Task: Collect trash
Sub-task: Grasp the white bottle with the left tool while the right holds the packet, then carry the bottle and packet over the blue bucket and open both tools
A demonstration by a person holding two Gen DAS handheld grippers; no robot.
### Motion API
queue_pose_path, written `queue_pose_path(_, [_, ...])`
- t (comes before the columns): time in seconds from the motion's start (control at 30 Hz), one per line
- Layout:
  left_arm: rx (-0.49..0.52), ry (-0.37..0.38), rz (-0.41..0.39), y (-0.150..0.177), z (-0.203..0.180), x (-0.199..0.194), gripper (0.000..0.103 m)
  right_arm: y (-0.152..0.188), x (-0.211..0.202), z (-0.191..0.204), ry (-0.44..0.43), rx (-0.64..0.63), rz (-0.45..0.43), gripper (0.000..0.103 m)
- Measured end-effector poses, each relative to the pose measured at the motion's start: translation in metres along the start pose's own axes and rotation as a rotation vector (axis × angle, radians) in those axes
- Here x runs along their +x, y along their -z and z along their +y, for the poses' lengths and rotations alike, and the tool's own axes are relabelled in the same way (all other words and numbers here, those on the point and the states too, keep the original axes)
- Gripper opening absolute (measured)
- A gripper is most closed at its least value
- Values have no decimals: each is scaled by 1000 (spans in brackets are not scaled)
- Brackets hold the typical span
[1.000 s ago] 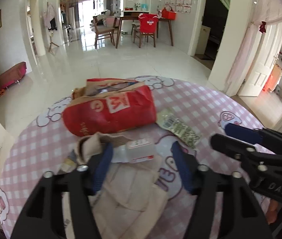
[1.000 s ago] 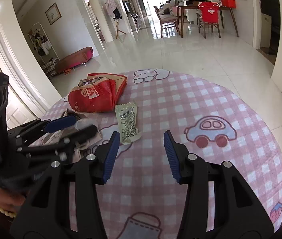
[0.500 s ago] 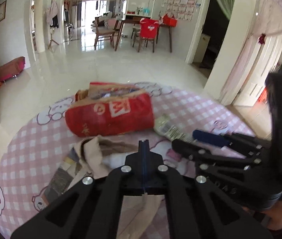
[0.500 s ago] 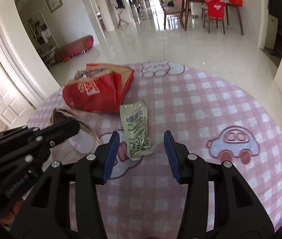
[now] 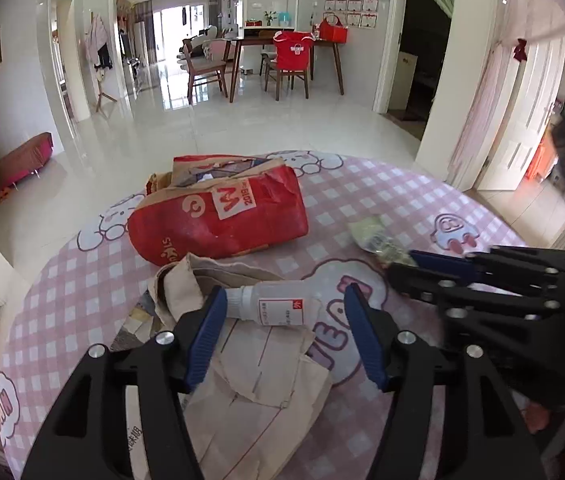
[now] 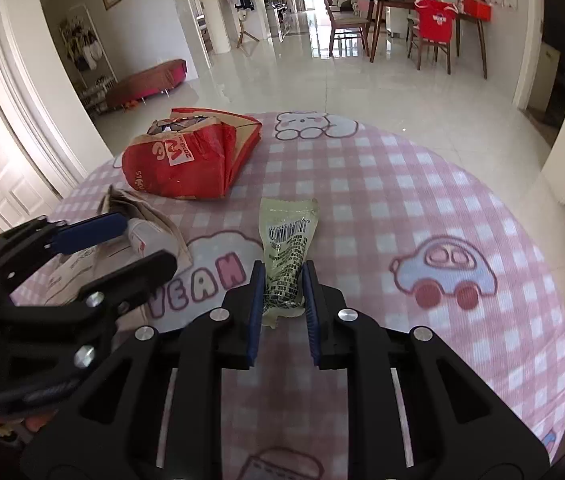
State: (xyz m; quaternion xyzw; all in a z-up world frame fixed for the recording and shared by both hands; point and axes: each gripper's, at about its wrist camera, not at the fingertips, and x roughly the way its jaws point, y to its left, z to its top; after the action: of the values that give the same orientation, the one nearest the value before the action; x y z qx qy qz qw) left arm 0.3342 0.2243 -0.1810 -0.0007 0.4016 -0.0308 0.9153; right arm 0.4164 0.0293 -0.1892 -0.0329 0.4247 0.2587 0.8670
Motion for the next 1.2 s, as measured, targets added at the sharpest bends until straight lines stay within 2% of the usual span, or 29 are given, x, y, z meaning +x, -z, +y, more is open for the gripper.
queue_pose_path(0.1, [0, -14, -5, -3, 1, 3, 59, 5, -8, -8, -28, 26, -10, 19])
queue_pose_path(0.17, [25, -74, -9, -2, -2, 5, 45, 6, -11, -10, -38, 29, -16, 19])
queue_pose_path(0.3, [58, -105, -7, -3, -7, 6, 45, 8, -14, -8, -53, 22, -18, 19])
queue_pose_path(0.37, [76, -115, -15, -2, -11, 4, 38, 11, -15, -3, -57, 23, -21, 19])
queue_pose_path(0.5, [86, -132, -18, -2, -17, 4, 37, 16, -21, -2, -71, 34, -26, 19])
queue_pose_path(0.7, [25, -40, -17, -2, -15, -7, 35, 24, -33, -5, -85, 47, -38, 19])
queue_pose_path(0.87, [52, -28, -24, 1, -29, -17, 35, 32, -50, -9, -82, 53, -53, 19])
queue_pose_path(1.2, [113, 55, -67, 3, -94, -62, 35, 62, -115, -38, -73, 116, -120, 19])
